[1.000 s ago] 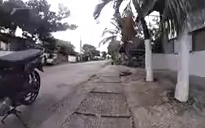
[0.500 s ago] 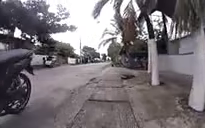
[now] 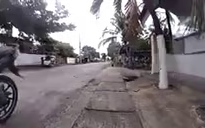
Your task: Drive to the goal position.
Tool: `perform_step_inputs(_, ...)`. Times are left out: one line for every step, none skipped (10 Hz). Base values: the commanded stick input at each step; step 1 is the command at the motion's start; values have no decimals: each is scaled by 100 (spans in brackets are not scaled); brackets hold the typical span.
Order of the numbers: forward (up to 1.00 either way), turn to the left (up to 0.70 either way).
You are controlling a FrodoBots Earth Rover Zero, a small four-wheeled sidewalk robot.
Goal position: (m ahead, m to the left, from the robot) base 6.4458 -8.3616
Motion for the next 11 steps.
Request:
perform_step_inputs(70,-27)
perform_step_inputs(70,-19)
perform_step_inputs(70,0)
perform_step_inputs(70,0)
perform_step_inputs(70,-20)
perform_step_inputs(70,-3)
perform_step_inputs(70,-9)
perform_step_inputs(70,-21)
perform_step_inputs(70,-27)
perform_step_inputs(70,-27)
perform_step_inputs(70,0)
